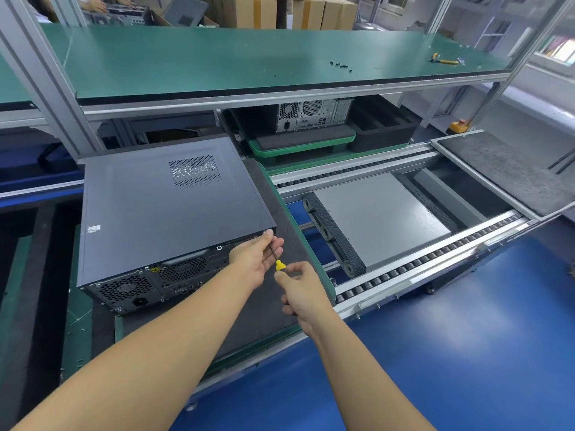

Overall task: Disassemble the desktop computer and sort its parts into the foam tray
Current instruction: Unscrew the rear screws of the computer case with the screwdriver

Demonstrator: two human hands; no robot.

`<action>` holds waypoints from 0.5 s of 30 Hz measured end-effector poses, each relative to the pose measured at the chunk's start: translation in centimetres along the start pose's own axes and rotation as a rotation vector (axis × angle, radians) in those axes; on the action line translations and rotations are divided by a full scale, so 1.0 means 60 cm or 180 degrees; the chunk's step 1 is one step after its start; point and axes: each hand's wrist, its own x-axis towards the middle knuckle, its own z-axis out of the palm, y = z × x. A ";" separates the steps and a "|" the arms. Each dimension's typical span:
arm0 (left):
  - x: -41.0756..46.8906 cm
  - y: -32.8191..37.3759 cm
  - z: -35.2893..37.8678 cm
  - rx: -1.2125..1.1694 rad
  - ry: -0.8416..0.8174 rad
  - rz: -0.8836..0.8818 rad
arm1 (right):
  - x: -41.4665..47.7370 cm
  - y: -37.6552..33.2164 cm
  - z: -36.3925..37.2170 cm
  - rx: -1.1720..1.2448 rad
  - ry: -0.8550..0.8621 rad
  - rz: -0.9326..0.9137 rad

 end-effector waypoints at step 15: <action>0.003 0.001 0.004 0.0126 0.0064 -0.0050 | 0.008 0.002 -0.004 0.0098 -0.0014 0.0085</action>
